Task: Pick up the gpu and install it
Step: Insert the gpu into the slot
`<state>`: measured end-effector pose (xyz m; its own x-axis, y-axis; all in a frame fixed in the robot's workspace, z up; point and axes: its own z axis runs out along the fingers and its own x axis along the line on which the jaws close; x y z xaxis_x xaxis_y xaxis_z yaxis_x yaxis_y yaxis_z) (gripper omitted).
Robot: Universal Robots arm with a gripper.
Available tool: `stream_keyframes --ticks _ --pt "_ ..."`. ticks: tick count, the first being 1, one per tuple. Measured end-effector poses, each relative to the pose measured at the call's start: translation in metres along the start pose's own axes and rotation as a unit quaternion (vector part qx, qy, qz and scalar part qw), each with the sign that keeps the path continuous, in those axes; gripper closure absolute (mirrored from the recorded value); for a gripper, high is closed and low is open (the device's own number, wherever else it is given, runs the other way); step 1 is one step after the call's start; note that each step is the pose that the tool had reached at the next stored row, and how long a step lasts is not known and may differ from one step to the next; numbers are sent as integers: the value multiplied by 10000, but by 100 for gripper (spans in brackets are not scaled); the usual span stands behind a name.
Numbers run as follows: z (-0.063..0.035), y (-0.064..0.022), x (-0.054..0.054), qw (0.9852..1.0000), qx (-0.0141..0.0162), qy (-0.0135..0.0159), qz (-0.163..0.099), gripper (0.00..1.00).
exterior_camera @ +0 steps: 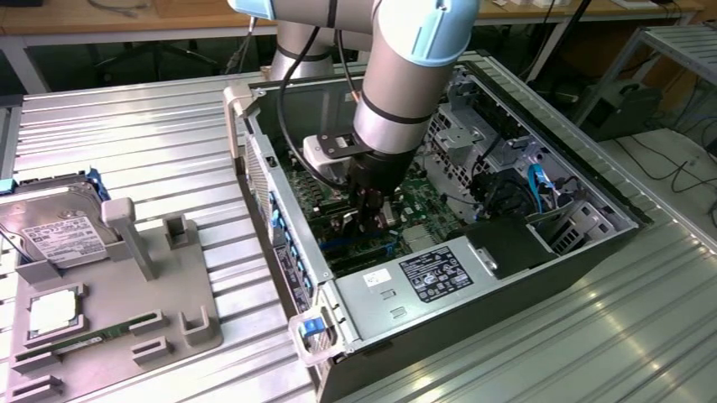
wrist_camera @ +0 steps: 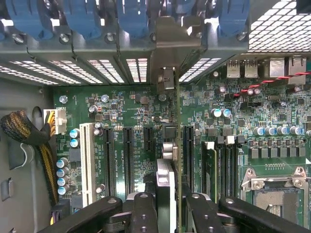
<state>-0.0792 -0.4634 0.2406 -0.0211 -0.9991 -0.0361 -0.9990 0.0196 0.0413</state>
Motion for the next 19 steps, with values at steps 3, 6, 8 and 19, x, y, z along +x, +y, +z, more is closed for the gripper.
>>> stream_keyframes --ticks 3,6,8,19 --pt "0 0 0 10000 -1 0 0 72" --pt "0 0 0 10000 -1 0 0 72" --pt "0 0 0 10000 -1 0 0 72" --pt "-8 4 -4 10000 -1 2 -3 72"
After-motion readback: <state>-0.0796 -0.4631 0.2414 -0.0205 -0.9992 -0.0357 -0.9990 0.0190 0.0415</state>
